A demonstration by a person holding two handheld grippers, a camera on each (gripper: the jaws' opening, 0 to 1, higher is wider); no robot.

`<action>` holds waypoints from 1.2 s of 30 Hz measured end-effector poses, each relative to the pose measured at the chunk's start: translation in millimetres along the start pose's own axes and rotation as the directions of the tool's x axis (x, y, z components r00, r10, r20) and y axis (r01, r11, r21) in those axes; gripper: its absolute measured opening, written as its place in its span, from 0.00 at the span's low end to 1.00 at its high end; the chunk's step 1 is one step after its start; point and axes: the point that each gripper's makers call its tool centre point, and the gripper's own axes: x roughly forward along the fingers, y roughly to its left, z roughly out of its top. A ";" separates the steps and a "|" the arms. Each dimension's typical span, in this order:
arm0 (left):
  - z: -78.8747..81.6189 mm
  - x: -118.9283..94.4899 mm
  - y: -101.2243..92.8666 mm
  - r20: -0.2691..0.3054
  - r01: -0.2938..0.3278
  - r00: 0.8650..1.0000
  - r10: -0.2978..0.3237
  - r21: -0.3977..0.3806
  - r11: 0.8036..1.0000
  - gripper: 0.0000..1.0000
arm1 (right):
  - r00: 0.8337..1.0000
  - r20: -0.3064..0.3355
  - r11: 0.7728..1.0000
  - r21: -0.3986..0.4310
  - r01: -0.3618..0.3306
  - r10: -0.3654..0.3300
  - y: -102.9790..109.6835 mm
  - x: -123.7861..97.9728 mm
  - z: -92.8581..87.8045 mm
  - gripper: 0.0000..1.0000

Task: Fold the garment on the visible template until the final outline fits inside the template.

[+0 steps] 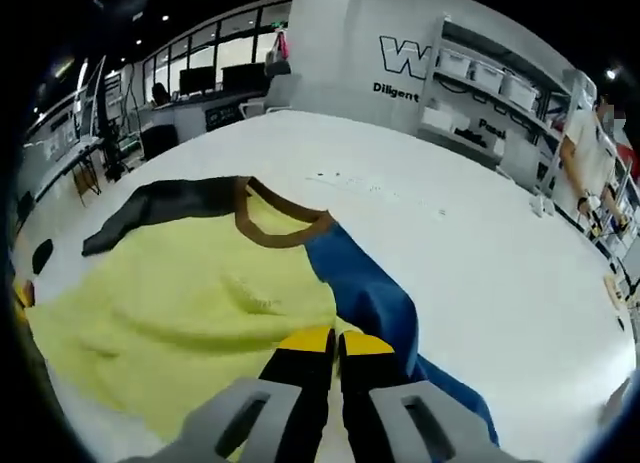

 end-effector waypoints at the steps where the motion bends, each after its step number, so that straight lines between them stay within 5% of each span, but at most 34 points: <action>1: -0.8 0.2 1.1 -0.002 -0.001 1.000 0.001 -0.001 1.000 0.03 | 1.000 0.005 1.000 -0.007 0.000 0.000 0.3 1.9 -0.3 0.00; 5: -2.3 4.3 9.0 -0.006 -0.023 1.000 0.023 -0.006 1.000 0.03 | 0.999 0.033 1.000 0.001 0.008 -0.008 0.9 8.5 -0.6 0.00; 8: 1.6 9.4 17.0 0.005 -0.070 0.998 0.070 0.014 0.997 0.03 | 0.999 0.052 0.996 0.089 0.009 -0.013 0.4 8.1 -1.0 0.00; 13: 3.3 14.0 31.2 0.007 -0.151 0.989 0.150 0.008 0.989 0.03 | 0.998 0.060 0.982 0.184 -0.031 0.021 3.6 -6.5 -5.6 0.36; 20: 8.1 12.5 42.9 0.036 -0.208 0.977 0.211 -0.077 0.975 0.03 | 0.987 0.101 0.961 0.231 -0.149 0.129 27.4 -38.1 -20.3 0.50; 26: 10.7 11.1 47.8 0.057 -0.234 0.968 0.243 -0.126 0.964 0.03 | 0.975 0.117 0.946 0.246 -0.212 0.188 54.3 -57.5 -33.5 0.52; 29: 13.8 10.4 45.6 0.070 -0.230 0.969 0.237 -0.096 0.968 0.03 | 0.966 0.087 0.941 0.221 -0.257 0.244 75.4 -68.9 -49.7 0.51; 36: 11.2 10.6 46.7 0.062 -0.234 0.968 0.241 -0.107 0.966 0.03 | 0.962 0.017 0.948 0.170 -0.271 0.272 89.0 -83.0 -76.9 0.47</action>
